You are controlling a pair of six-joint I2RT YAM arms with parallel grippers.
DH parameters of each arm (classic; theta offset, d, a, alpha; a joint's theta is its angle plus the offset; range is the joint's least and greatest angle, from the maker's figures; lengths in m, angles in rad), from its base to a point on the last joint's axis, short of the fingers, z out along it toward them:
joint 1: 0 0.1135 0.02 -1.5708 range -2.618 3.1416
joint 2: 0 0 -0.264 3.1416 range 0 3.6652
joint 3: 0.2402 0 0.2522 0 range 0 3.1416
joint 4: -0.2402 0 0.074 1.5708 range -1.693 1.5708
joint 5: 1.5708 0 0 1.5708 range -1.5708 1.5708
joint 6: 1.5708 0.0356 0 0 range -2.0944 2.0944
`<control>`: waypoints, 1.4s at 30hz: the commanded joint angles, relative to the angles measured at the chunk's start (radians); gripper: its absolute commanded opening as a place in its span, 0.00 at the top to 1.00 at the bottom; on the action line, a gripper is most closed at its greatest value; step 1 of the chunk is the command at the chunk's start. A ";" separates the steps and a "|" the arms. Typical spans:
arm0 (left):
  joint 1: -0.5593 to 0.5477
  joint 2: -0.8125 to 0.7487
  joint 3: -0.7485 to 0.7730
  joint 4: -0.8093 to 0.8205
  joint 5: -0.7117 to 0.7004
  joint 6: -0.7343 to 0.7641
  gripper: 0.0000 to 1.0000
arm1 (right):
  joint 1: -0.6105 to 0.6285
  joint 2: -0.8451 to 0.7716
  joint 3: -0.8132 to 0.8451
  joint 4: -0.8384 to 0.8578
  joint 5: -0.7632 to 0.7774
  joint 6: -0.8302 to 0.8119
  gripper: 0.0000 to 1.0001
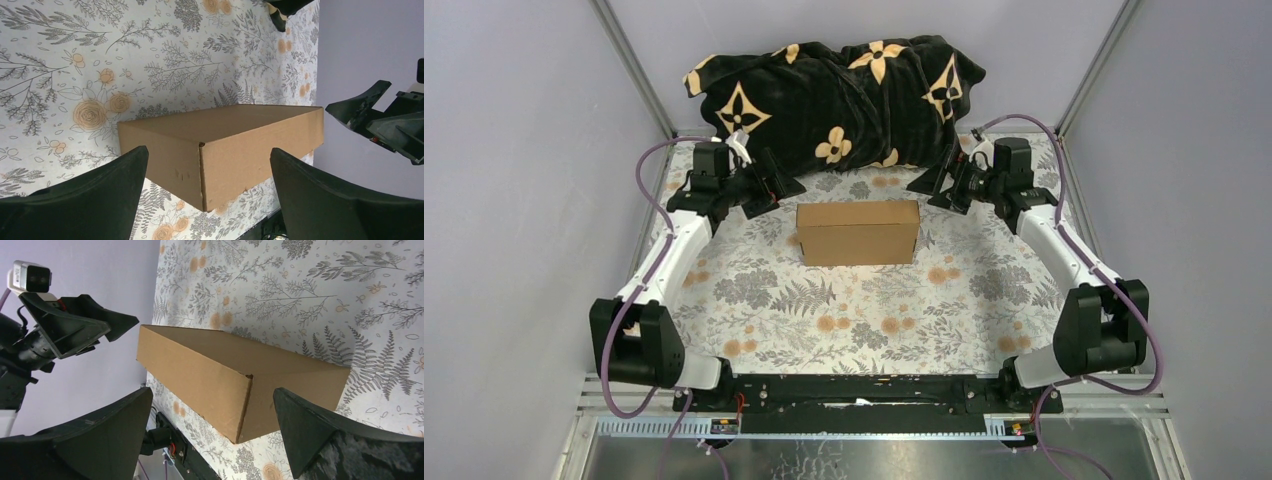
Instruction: Fold the paper box
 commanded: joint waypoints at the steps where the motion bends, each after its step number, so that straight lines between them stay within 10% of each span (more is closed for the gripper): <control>1: 0.010 0.025 -0.010 0.089 0.062 -0.022 0.01 | -0.003 0.024 0.017 0.057 -0.084 0.034 0.00; 42: -0.047 0.113 -0.039 0.246 0.114 -0.145 0.01 | 0.075 0.157 0.087 0.098 -0.156 0.107 0.00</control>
